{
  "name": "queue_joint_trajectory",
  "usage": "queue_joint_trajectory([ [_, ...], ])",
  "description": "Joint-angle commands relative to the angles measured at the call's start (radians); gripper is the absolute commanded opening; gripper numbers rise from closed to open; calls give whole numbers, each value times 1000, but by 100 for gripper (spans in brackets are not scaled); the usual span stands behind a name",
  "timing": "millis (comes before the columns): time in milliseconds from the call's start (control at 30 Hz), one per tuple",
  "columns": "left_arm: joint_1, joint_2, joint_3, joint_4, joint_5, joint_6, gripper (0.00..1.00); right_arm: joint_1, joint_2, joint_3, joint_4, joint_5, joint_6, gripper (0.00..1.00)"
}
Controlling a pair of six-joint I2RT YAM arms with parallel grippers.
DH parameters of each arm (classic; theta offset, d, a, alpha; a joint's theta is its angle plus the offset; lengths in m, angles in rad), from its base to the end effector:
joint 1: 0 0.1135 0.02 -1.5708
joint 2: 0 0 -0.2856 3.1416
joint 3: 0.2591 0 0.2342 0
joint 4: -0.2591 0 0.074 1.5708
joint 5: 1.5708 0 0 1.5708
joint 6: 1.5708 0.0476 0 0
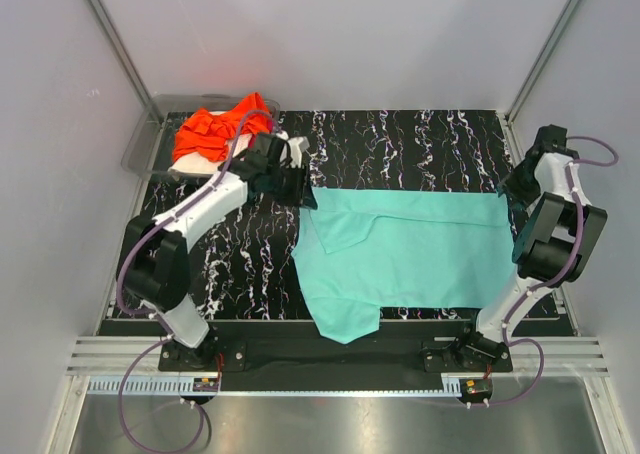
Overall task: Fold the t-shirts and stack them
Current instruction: Fold the tshirt
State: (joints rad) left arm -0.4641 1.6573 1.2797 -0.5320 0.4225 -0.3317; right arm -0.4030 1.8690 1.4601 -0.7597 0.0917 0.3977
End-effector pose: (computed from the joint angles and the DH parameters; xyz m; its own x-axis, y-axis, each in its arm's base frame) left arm 0.3036 -0.1738 0.2777 -0.8736 0.1051 -0.4752 0.3691 0.7796 -0.5060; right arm 0.3506 -0.1542 0.2398 -0.6164 0.6821 -0.3935 0.7183 0.6918 0.0739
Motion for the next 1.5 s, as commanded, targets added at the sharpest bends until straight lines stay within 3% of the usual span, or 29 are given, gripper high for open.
queue_joint_trajectory([
  [0,36,73,114,13,7,20,36,24,-8,100,30,-124,41,51],
  [100,44,191,243,12,-4,10,31,35,44,135,34,-179,62,51],
  [333,51,354,351,21,-67,-38,29,41,120,163,66,-253,69,42],
  [367,51,366,354,21,-77,-49,29,41,131,163,68,-247,66,36],
  [500,58,415,348,39,-129,-72,29,41,153,157,76,-224,44,33],
  [767,90,489,339,41,-179,-142,29,39,222,164,82,-144,1,32],
  [1200,130,562,438,0,-212,-66,31,41,335,289,42,-129,20,44],
  [1367,117,426,409,-20,-220,-15,40,43,274,341,-64,-38,18,56],
  [1467,98,293,315,-39,-238,3,43,43,207,344,-122,14,-2,64],
])
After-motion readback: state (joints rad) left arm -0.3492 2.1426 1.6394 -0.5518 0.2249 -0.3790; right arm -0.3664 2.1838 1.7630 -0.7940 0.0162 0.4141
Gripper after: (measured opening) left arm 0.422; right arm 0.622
